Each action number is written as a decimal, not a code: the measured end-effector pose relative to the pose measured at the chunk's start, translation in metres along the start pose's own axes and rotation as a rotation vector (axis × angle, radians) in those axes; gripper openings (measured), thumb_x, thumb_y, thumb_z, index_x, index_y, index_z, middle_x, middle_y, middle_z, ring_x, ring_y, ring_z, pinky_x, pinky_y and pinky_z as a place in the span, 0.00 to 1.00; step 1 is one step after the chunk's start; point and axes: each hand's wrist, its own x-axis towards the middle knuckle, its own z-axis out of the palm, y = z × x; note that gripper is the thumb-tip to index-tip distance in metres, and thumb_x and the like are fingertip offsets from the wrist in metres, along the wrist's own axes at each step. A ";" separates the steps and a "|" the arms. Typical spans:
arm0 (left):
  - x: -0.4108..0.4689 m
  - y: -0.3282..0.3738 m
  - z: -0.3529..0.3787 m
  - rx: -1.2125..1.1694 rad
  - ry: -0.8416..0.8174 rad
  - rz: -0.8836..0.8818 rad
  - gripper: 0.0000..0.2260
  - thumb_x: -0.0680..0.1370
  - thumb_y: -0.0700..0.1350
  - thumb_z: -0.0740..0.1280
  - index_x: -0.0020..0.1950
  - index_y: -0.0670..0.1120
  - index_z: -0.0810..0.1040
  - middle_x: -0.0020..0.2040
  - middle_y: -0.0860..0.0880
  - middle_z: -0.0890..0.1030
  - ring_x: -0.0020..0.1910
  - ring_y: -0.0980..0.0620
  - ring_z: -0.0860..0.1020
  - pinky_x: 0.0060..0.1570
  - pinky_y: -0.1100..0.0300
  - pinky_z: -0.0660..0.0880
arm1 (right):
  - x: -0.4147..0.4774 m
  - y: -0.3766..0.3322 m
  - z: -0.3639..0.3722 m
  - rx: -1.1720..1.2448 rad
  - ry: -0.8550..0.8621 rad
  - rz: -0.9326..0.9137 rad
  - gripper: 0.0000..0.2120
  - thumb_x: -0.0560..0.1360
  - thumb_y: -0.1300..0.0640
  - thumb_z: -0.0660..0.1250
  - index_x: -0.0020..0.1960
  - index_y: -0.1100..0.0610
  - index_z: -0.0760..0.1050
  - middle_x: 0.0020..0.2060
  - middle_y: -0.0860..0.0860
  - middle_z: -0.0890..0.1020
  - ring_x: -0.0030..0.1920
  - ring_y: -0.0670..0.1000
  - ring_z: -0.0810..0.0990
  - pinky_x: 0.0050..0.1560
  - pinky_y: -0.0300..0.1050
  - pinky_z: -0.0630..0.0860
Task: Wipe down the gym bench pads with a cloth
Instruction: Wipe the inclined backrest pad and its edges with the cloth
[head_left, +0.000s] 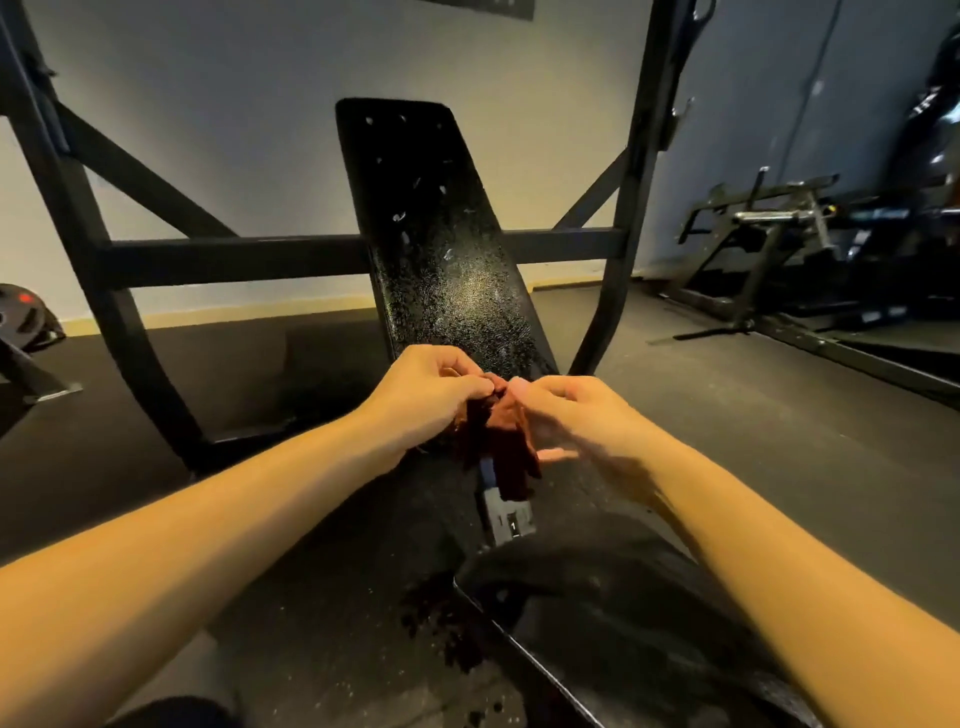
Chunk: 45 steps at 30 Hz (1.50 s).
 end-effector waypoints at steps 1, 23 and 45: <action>0.005 0.000 -0.008 0.004 -0.034 0.016 0.04 0.78 0.41 0.72 0.44 0.44 0.84 0.42 0.47 0.87 0.41 0.46 0.83 0.46 0.51 0.79 | 0.003 -0.004 0.007 -0.032 0.042 -0.002 0.14 0.77 0.47 0.71 0.54 0.57 0.82 0.47 0.53 0.88 0.50 0.51 0.87 0.55 0.52 0.82; 0.057 -0.103 -0.039 0.223 0.002 0.395 0.06 0.73 0.52 0.77 0.48 0.54 0.85 0.39 0.57 0.83 0.40 0.60 0.80 0.43 0.59 0.77 | 0.109 0.032 0.073 -0.296 0.648 0.241 0.17 0.71 0.50 0.70 0.35 0.65 0.78 0.31 0.61 0.81 0.37 0.63 0.83 0.44 0.65 0.82; 0.193 -0.200 -0.099 0.928 -0.118 0.654 0.54 0.64 0.79 0.62 0.79 0.42 0.65 0.80 0.43 0.62 0.80 0.43 0.58 0.80 0.43 0.53 | 0.205 0.090 0.095 -0.619 0.992 0.108 0.07 0.81 0.55 0.66 0.55 0.54 0.81 0.48 0.51 0.82 0.52 0.55 0.80 0.47 0.47 0.71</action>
